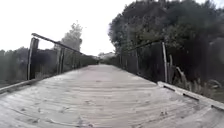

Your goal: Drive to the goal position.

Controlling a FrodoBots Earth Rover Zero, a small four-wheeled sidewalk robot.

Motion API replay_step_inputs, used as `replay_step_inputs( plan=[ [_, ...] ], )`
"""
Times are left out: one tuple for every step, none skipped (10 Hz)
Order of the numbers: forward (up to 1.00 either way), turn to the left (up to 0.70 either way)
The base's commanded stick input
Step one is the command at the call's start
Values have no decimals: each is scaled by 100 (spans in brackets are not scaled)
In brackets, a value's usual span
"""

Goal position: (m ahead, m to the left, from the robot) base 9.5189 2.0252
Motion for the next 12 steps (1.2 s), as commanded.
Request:
replay_step_inputs(
  plan=[
    [70,0],
    [70,0],
    [70,2],
    [70,6],
    [70,20],
    [70,26],
    [70,16],
    [70,1],
    [70,1],
    [70,0],
    [70,0],
    [70,0]
  ],
)
